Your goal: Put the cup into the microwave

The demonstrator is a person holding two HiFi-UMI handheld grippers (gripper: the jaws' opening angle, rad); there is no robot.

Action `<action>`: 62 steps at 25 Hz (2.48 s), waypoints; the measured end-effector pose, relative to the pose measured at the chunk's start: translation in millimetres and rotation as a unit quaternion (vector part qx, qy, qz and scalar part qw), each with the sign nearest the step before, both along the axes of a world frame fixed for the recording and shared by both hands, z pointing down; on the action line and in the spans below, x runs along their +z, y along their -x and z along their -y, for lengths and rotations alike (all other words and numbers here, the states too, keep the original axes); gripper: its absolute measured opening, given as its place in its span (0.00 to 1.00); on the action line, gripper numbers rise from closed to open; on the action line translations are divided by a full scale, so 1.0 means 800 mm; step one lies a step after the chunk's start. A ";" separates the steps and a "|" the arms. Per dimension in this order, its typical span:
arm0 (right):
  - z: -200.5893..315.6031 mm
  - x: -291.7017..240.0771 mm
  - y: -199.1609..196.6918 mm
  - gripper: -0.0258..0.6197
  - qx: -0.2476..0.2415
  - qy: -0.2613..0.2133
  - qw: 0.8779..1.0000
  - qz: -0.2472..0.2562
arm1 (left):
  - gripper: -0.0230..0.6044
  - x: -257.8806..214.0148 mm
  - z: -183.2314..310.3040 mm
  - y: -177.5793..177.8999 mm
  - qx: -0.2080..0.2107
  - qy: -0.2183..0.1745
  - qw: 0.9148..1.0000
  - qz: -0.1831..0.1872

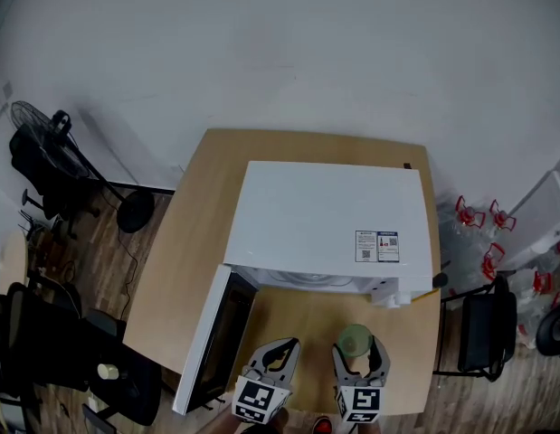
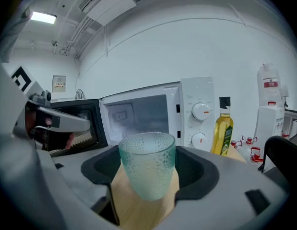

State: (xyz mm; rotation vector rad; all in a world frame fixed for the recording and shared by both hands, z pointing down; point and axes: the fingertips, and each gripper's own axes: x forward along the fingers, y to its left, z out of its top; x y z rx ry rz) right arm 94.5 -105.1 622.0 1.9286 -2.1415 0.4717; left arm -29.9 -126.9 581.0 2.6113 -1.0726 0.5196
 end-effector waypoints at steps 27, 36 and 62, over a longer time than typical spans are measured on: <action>0.104 -0.061 0.092 0.59 -0.098 -0.052 0.994 0.002 | 0.07 -0.053 0.062 0.077 -0.103 -0.044 0.994 -0.018; 0.154 -0.057 0.102 0.59 -0.098 -0.067 0.993 0.011 | 0.07 -0.042 0.093 0.074 -0.099 -0.040 0.994 -0.020; 0.226 -0.006 0.088 0.59 -0.081 -0.054 0.995 0.024 | 0.07 -0.012 0.123 0.066 -0.088 -0.017 0.996 -0.004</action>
